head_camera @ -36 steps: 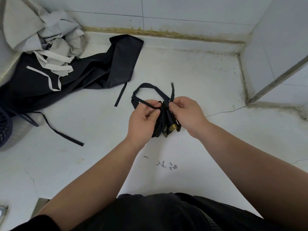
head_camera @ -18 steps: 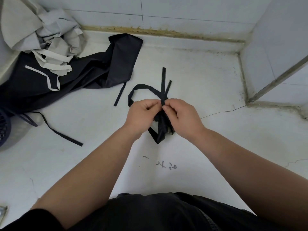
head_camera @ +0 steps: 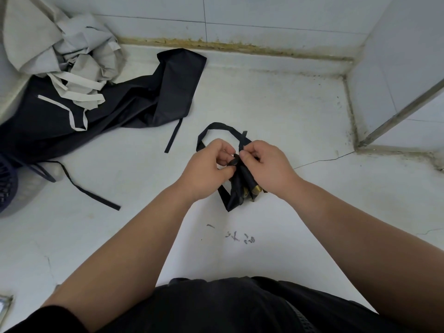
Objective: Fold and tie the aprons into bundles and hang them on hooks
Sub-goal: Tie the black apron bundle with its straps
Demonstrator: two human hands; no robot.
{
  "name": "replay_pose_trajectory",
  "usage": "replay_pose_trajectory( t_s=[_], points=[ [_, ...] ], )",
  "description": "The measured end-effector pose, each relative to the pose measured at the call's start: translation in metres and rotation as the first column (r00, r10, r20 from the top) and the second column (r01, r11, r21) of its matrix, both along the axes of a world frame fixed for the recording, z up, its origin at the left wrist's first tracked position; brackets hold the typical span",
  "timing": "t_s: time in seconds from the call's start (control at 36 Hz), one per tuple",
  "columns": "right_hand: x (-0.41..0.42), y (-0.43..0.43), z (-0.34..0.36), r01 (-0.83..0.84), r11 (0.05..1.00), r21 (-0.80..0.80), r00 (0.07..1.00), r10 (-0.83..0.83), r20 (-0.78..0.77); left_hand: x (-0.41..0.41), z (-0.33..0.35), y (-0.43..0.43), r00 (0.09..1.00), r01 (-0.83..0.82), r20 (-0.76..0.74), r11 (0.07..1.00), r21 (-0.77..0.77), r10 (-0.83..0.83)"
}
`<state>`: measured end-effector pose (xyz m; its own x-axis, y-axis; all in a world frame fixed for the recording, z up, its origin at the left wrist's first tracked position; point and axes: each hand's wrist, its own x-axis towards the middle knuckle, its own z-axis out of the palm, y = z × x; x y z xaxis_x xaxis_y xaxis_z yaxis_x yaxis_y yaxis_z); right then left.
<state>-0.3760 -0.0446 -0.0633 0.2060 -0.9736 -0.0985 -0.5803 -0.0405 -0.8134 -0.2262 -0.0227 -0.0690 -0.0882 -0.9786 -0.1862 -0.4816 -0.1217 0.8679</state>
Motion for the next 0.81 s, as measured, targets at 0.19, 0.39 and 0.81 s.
replay_pose_trajectory(
  t_s=[0.19, 0.39, 0.81],
  points=[
    [0.001, -0.003, 0.004, -0.144, 0.981, -0.126, 0.972, 0.116, -0.203, -0.01, 0.005, 0.003, 0.995, -0.038, 0.087, 0.985, -0.171, 0.053],
    [-0.006, -0.009, 0.009, -0.442, 0.889, -0.118, 0.825, 0.351, -0.443, -0.008, 0.007, 0.005, 0.989, -0.042, 0.128, 0.973, -0.228, 0.072],
    [-0.005, -0.016, 0.021, -0.178, 0.921, 0.346, 0.983, 0.15, 0.105, -0.009, -0.018, 0.006, 0.957, -0.075, 0.206, 0.864, -0.497, 0.202]
  ],
)
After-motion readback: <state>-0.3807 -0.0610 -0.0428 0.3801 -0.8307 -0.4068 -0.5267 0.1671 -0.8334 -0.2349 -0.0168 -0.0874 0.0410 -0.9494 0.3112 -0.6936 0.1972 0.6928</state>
